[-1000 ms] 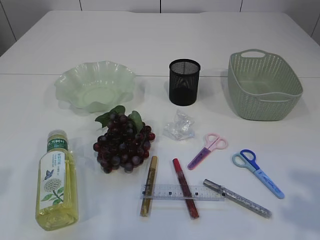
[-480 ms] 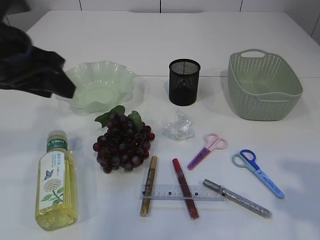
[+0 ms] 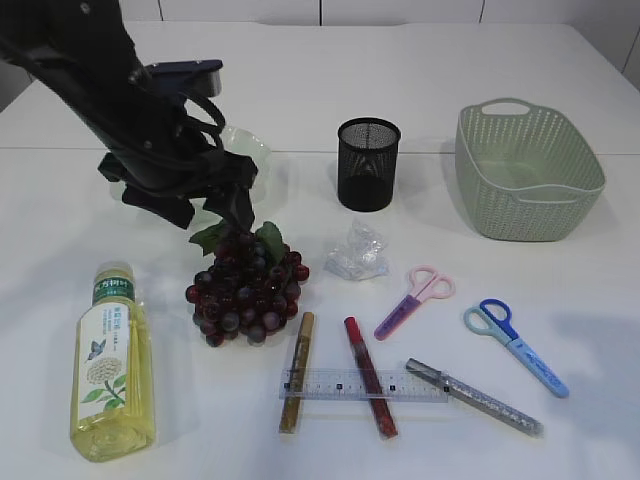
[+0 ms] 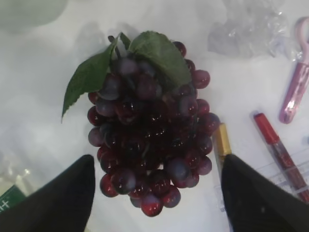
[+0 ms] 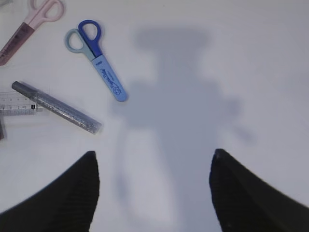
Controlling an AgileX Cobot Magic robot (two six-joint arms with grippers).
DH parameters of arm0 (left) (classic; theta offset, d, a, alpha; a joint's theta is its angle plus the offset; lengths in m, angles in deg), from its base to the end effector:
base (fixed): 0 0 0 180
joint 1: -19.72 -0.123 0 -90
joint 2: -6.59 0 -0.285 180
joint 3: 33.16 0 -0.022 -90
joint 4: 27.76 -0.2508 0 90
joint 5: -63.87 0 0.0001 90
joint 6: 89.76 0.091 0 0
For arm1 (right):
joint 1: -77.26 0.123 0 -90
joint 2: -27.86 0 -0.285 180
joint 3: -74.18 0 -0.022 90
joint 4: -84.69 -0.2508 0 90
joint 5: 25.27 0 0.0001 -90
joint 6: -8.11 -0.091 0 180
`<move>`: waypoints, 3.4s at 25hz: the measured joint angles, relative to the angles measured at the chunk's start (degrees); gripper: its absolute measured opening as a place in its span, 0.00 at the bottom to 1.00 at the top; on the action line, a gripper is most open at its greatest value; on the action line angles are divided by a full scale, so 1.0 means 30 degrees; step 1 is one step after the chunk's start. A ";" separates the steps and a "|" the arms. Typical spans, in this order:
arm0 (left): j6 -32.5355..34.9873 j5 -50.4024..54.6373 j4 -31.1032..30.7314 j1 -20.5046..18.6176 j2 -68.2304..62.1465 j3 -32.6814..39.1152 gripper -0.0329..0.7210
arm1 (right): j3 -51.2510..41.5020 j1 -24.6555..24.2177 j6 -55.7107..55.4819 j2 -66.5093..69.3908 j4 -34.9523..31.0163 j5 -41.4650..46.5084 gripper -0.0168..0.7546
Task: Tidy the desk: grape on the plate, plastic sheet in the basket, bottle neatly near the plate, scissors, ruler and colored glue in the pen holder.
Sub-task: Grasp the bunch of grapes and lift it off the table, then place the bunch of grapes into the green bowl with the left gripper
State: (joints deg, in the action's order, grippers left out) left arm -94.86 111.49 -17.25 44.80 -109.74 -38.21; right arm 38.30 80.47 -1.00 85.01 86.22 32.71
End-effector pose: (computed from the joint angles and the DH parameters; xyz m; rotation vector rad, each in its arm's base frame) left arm 0.3581 -0.1812 0.2240 0.3501 2.7850 -0.3511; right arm 0.1409 0.0058 0.2915 0.1247 2.6326 0.0387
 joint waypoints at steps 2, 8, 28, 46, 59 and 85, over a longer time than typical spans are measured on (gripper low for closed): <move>-0.0391 0.0000 -0.0430 0.0050 -0.0471 -0.0096 0.85 | 0.0000 0.0000 0.0033 0.0000 0.0000 0.0000 0.74; -0.2222 -0.0236 -0.2384 0.0046 -0.1499 -0.0128 0.86 | 0.0000 0.0000 0.0033 0.0000 0.0000 -0.0025 0.74; -0.2568 -0.1285 -0.1161 0.0046 -0.4950 -0.0374 0.82 | 0.0000 0.0000 0.0068 0.0030 0.0000 -0.0367 0.74; -0.2580 -0.0721 -0.1418 0.0046 -0.4811 -0.0370 0.31 | 0.0000 0.0000 0.0068 0.0030 0.0000 -0.0390 0.73; -0.2580 -0.0554 -0.2179 0.0046 0.0448 -0.0582 0.29 | 0.0000 0.0000 0.0068 0.0030 0.0000 -0.0390 0.73; -0.5106 -0.8077 -0.8423 -0.3769 -0.1969 -0.4280 0.28 | 0.0000 0.0000 0.0068 0.0030 -0.0652 -0.0390 0.73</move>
State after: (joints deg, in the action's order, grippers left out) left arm -110.18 87.26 -42.52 33.50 -115.65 -51.05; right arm 38.30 80.47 -0.80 85.10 84.27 31.54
